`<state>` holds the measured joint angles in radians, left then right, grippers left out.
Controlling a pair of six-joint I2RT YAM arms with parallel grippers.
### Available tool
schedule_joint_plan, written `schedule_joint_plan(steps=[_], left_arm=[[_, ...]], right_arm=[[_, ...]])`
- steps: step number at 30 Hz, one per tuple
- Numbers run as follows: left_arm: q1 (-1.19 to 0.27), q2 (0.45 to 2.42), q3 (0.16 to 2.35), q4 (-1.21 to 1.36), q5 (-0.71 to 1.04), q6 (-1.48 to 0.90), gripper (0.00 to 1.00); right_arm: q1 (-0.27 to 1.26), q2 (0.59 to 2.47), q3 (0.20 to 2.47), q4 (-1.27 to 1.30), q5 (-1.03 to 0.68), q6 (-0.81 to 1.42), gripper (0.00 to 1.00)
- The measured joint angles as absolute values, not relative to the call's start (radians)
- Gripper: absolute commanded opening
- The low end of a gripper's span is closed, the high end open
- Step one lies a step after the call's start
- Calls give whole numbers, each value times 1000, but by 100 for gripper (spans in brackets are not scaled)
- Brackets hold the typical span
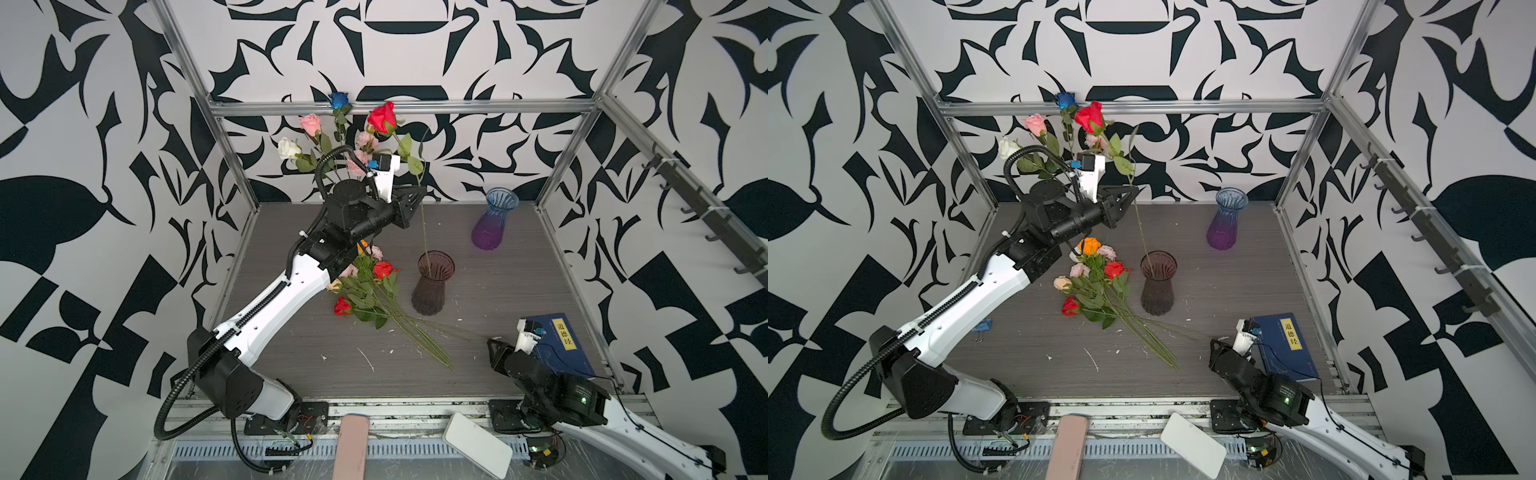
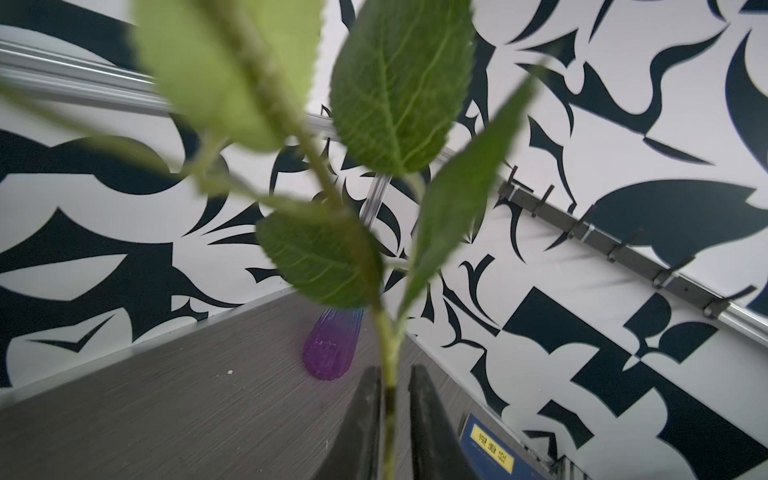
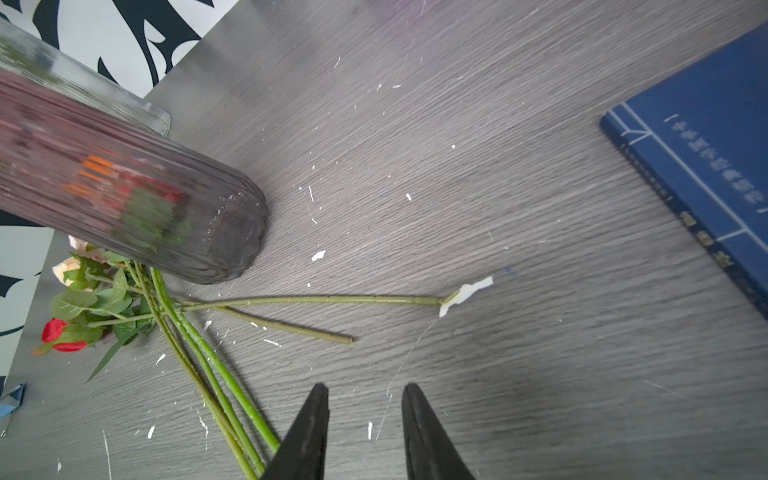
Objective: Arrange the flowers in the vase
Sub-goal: 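Lift the red rose high out of the bunch with the left gripper, then lower the red rose stem into the pink glass vase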
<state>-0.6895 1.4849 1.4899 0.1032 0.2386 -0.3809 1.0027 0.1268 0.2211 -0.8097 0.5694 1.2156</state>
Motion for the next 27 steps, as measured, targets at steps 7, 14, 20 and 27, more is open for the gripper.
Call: schedule_joint_plan(steps=[7, 14, 20, 27], left_arm=[[-725, 1511, 1505, 1, 262, -366, 74], [-722, 1469, 1474, -99, 195, -353, 76], [-705, 1321, 1315, -108, 102, -379, 80], [-593, 1289, 1230, -120, 60, -529, 76]], right_arm=[[1003, 173, 221, -808, 603, 1249, 32], [1003, 191, 195, -760, 616, 1253, 32], [1003, 245, 175, -585, 608, 1194, 31], [1002, 541, 165, -345, 509, 1017, 32]])
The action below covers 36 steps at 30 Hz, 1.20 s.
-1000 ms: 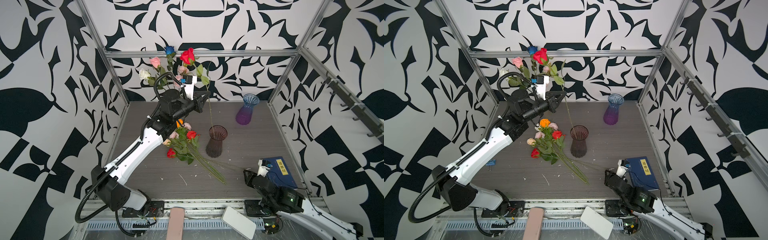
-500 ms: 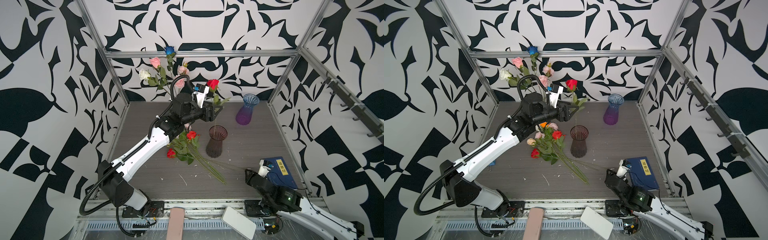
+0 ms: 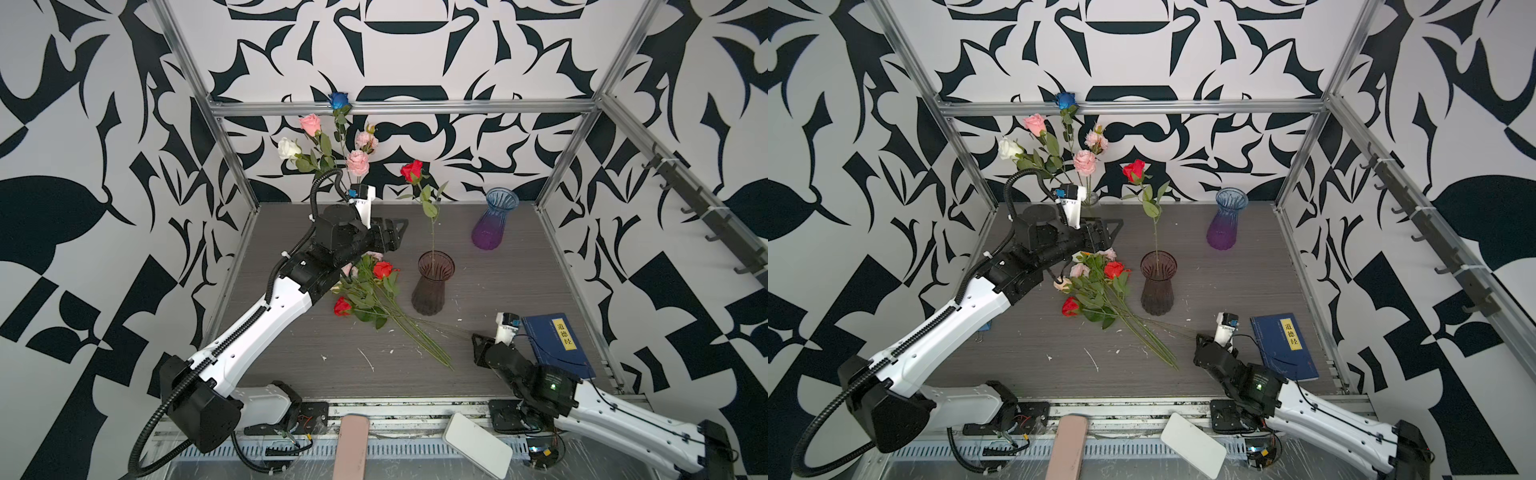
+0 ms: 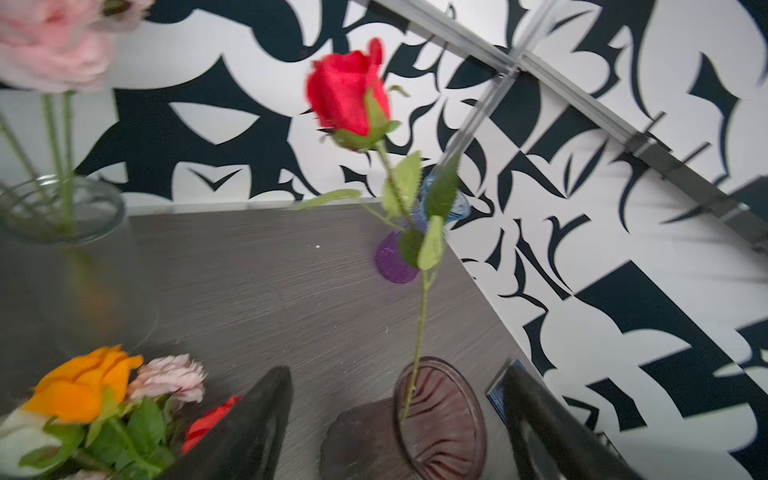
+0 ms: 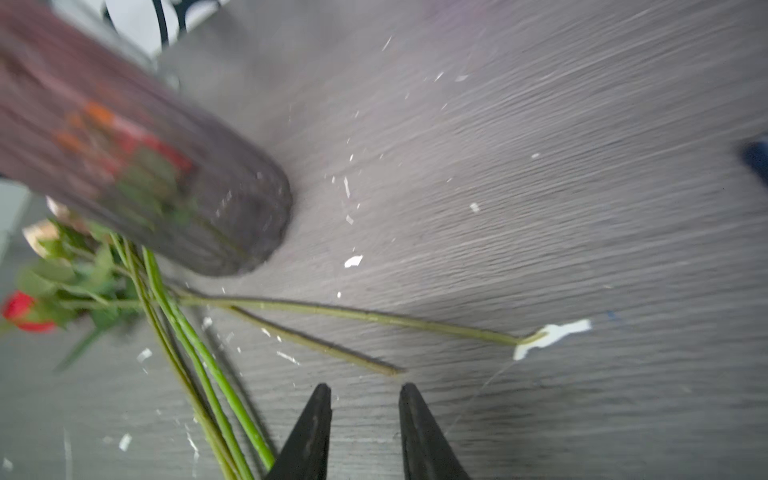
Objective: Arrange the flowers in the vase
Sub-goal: 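Lower the red rose stem into the pink glass vase, then open the left gripper and return it to the rose bunch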
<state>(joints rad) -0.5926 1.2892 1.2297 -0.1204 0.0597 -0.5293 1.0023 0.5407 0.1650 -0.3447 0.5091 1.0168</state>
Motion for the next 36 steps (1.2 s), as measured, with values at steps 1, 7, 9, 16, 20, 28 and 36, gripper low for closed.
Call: schedule_joint_plan(steps=[1, 7, 9, 16, 20, 28, 36], left_arm=[[-566, 1289, 1209, -128, 67, -574, 73], [-421, 1312, 1042, -139, 170, -839, 68], [-413, 1324, 992, -139, 202, -904, 69], [-417, 1368, 930, -125, 302, -1055, 61], [-418, 1434, 922, -104, 361, -1116, 50], [-422, 1558, 922, -94, 430, -1180, 40], [-426, 1643, 941, -154, 431, -1213, 30]], right_arm=[[1002, 596, 172, -315, 483, 989, 33], [996, 963, 336, -157, 285, 808, 32], [995, 1056, 406, -120, 210, 755, 31], [991, 1238, 573, -61, 43, 657, 30], [978, 1251, 588, -68, 15, 639, 30], [943, 1210, 584, -133, 11, 640, 30], [932, 1139, 548, -162, 21, 660, 30]])
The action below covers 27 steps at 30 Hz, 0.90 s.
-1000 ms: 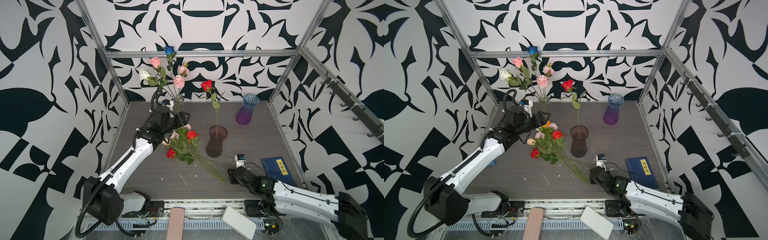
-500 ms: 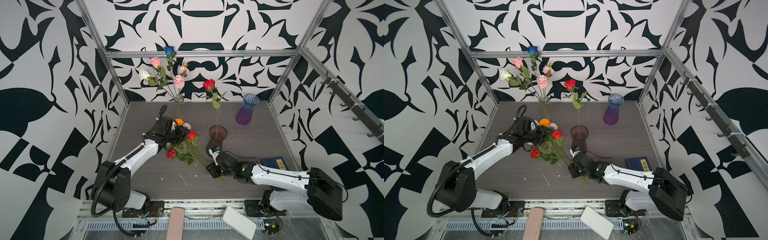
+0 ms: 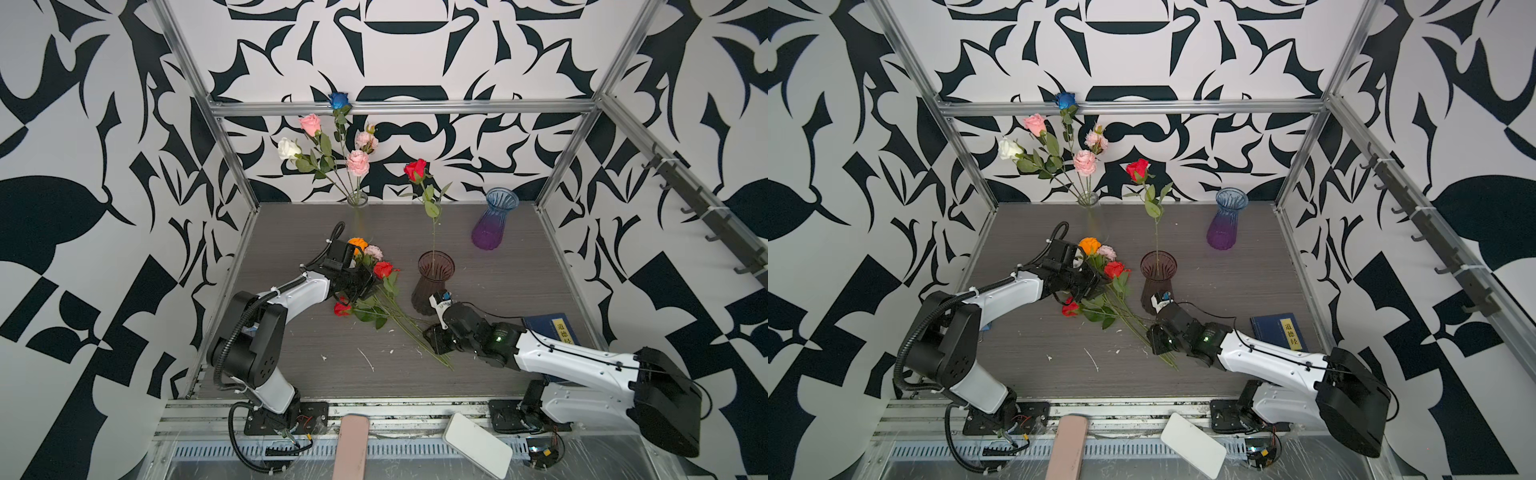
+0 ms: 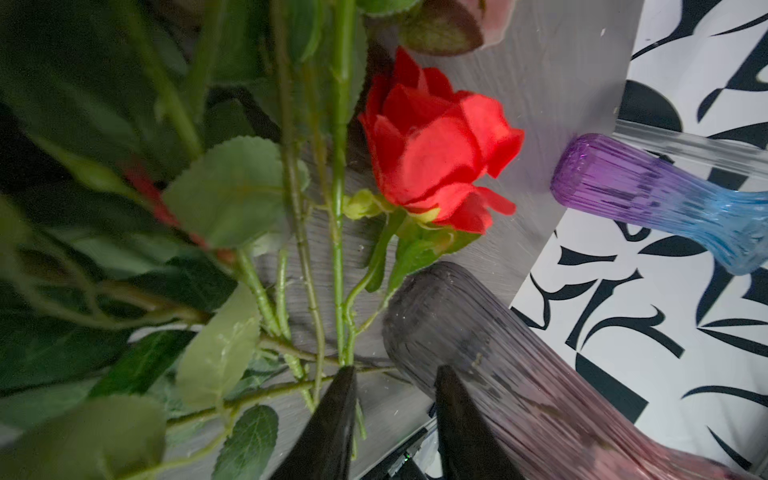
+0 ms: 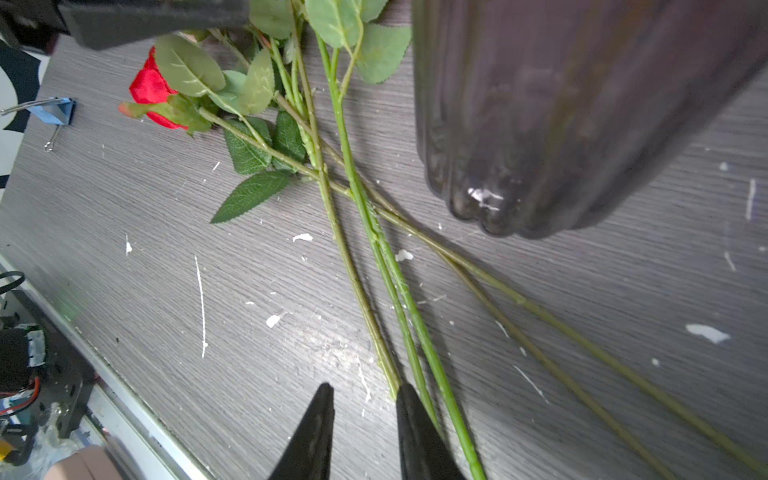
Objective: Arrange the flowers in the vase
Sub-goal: 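Open the left gripper and return it to the rose bunch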
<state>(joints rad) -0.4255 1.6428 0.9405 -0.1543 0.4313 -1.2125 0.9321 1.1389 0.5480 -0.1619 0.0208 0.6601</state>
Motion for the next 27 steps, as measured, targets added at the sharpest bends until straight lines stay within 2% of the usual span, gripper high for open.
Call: schedule_joint_plan(steps=[5, 9, 25, 27], left_arm=[[-426, 1695, 941, -160, 434, -1225, 28], [-427, 1726, 951, -162, 433, -1229, 23], [-429, 1812, 976, -157, 436, -1227, 22], [-429, 1814, 978, -157, 437, -1227, 19]], right_arm=[[922, 1119, 534, -180, 23, 671, 30], [909, 1102, 529, -193, 23, 674, 30], [841, 1076, 528, -223, 5, 651, 30], [832, 1073, 528, -229, -1, 645, 30]])
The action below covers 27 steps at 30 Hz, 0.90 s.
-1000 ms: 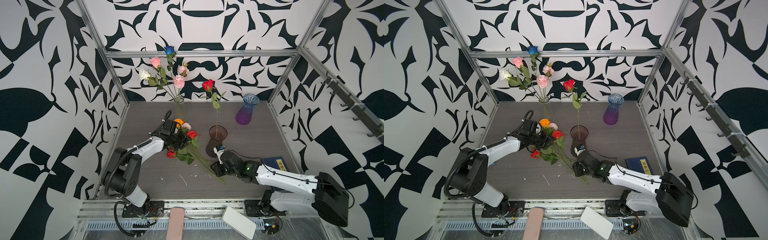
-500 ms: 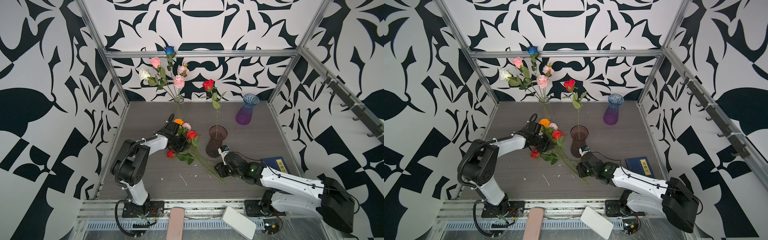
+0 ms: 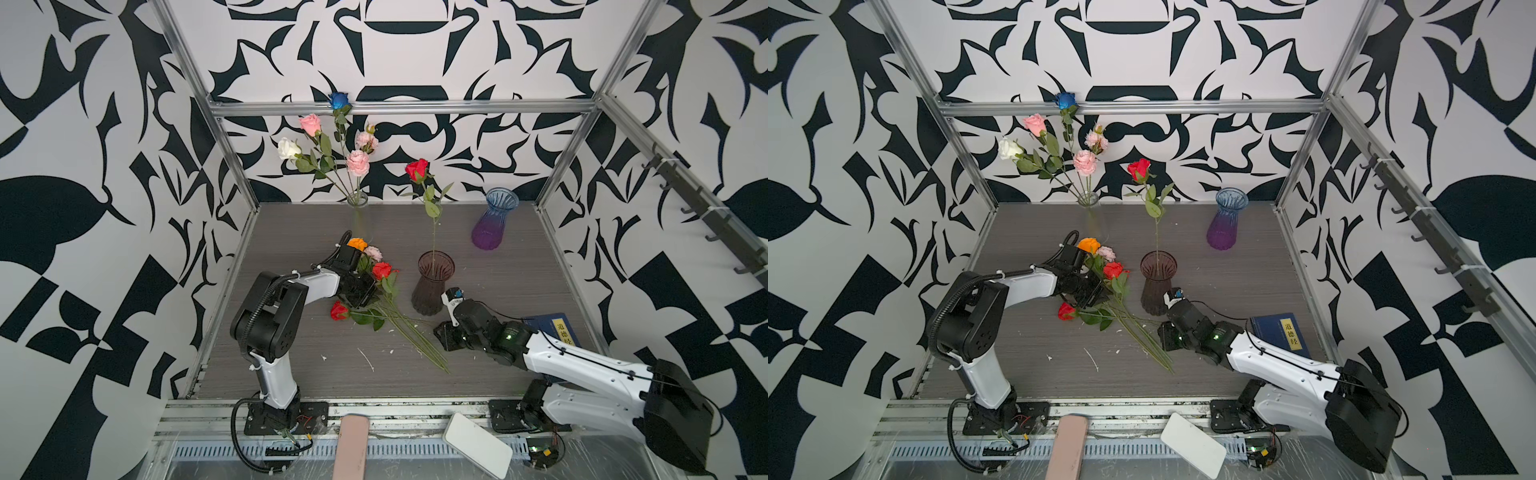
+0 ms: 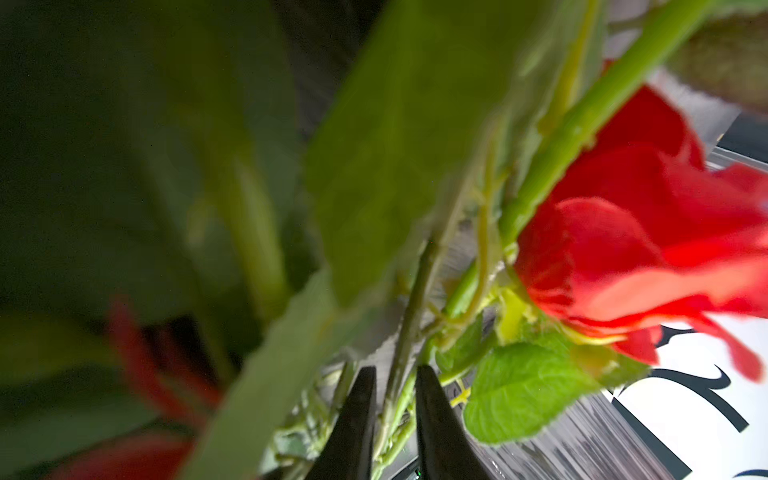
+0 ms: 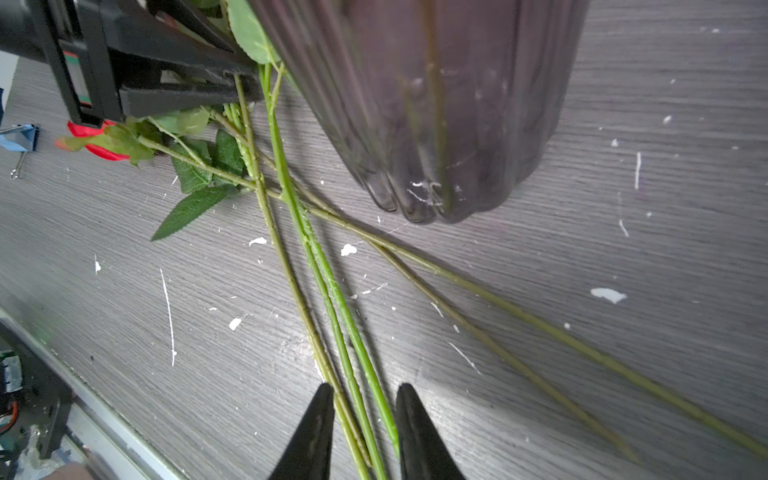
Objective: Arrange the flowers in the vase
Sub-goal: 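Open the left gripper and return it to the rose bunch, then grasp a white rose with the left gripper and lift it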
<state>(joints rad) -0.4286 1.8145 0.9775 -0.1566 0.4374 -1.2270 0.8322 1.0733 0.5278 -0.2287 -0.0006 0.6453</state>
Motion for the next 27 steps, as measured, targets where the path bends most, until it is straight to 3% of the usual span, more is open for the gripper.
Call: schedule_joint_plan(steps=[5, 8, 21, 27], left_arm=[[-429, 1829, 981, -154, 438, -1224, 4], [-429, 1829, 984, -152, 438, -1220, 0], [-420, 1668, 1013, -163, 396, -1237, 0], [-410, 1539, 1164, -287, 304, -1127, 0]], right_arm=[[817, 1067, 528, -232, -12, 638, 30], [813, 1066, 527, -232, -19, 636, 30], [805, 1066, 519, -234, -32, 631, 30], [802, 1072, 519, -234, -35, 627, 30]])
